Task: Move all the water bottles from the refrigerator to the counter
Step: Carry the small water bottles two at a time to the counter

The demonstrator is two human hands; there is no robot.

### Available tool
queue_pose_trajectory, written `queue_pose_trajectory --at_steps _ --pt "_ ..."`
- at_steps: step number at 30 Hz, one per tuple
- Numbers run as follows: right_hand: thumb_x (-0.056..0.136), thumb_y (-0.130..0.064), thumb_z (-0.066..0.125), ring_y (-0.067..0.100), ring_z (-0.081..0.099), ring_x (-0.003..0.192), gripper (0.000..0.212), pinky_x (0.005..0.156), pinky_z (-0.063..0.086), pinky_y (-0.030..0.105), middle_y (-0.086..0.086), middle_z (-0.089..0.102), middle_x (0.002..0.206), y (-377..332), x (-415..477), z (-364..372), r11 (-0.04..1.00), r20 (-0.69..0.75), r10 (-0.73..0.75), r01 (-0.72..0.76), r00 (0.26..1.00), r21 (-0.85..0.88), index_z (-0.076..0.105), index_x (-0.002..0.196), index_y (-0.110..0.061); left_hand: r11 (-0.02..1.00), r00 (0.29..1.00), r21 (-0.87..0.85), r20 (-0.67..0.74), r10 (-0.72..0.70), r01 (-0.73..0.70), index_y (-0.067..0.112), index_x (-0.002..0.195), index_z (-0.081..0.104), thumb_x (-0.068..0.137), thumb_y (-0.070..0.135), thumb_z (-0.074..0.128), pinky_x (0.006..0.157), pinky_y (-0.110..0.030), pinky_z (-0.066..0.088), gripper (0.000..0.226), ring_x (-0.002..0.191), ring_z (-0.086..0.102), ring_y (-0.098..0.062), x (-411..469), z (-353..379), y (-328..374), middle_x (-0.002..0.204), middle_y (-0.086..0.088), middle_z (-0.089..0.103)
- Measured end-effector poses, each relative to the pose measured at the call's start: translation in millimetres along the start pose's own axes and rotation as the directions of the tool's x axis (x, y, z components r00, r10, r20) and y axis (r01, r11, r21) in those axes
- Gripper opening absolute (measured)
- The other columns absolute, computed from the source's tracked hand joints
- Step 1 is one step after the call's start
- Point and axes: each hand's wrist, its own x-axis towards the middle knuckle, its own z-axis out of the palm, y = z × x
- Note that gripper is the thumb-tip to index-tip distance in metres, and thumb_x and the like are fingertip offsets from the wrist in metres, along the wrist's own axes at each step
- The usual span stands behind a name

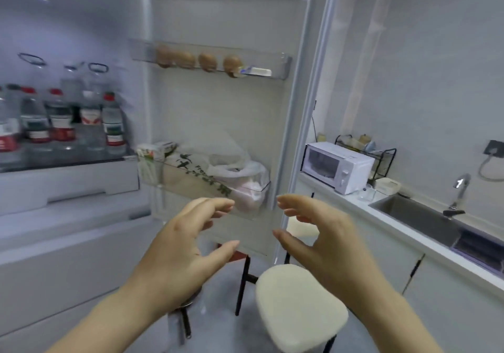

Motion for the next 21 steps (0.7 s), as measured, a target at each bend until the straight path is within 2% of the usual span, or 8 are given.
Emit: queue_pose_trajectory --at_steps 2,6,9,15,18,21 --pt "0.082 -0.038 0.07 -0.006 0.059 0.103 0.045 0.091 0.052 0.024 -0.024 0.063 0.114 -4.7 15.7 21.7 0.997 0.034 -0.054 0.052 0.998 0.058 0.06 0.125 -0.031 0.997 0.997 0.056 -0.045 -0.057 0.059 0.041 0.12 0.056 0.08 0.033 0.075 0.096 -0.011 0.043 0.045 0.113 0.053 0.008 -6.0 -14.1 -11.5 0.116 0.03 0.056" --pt "0.082 -0.037 0.072 -0.006 0.058 0.104 0.045 0.091 0.05 0.02 -0.024 0.062 0.114 -24.0 47.8 65.7 0.98 0.086 -0.153 0.141 0.984 0.137 0.06 0.126 -0.03 0.98 0.977 0.103 -0.146 -0.154 0.17 0.045 0.115 0.055 0.079 0.028 0.076 0.093 -0.003 0.039 0.044 0.111 0.052 0.013 -15.6 -47.2 -34.3 0.114 0.033 0.055" --pt "0.082 -0.036 0.073 -0.006 0.058 0.104 0.046 0.091 0.051 0.023 -0.025 0.062 0.115 -45.4 71.0 98.1 0.961 0.102 -0.209 0.185 0.973 0.206 0.059 0.126 -0.03 0.966 0.961 0.133 -0.197 -0.194 0.223 0.043 0.117 0.056 0.08 0.029 0.075 0.093 -0.002 0.039 0.045 0.111 0.051 0.014 -20.0 -74.2 -54.4 0.115 0.033 0.054" --pt "0.082 -0.037 0.071 -0.006 0.058 0.103 0.044 0.091 0.051 0.024 -0.024 0.063 0.111 -96.3 116.1 157.1 0.935 0.099 -0.274 0.241 0.957 0.261 0.06 0.124 -0.032 0.953 0.937 0.153 -0.276 -0.214 0.262 0.049 0.116 0.053 0.08 0.034 0.072 0.091 -0.002 0.039 0.043 0.112 0.05 0.014 -24.1 -135.8 -101.1 0.117 0.038 0.051" --pt "0.082 -0.036 0.071 -0.008 0.057 0.103 0.043 0.091 0.05 0.023 -0.026 0.063 0.11 -124.5 140.3 188.1 0.928 0.1 -0.276 0.238 0.956 0.286 0.06 0.123 -0.033 0.955 0.928 0.142 -0.312 -0.205 0.259 0.049 0.115 0.054 0.079 0.033 0.072 0.094 -0.006 0.04 0.043 0.113 0.052 0.011 -20.2 -171.6 -127.6 0.118 0.038 0.051" --pt "0.081 -0.037 0.07 -0.006 0.058 0.103 0.042 0.09 0.05 0.022 -0.025 0.064 0.108 -146.9 158.9 211.3 0.925 0.09 -0.269 0.231 0.959 0.303 0.061 0.123 -0.033 0.954 0.924 0.135 -0.318 -0.213 0.267 0.052 0.113 0.053 0.079 0.034 0.073 0.09 0.0 0.039 0.044 0.112 0.052 0.013 -14.6 -199.0 -151.0 0.118 0.041 0.049"
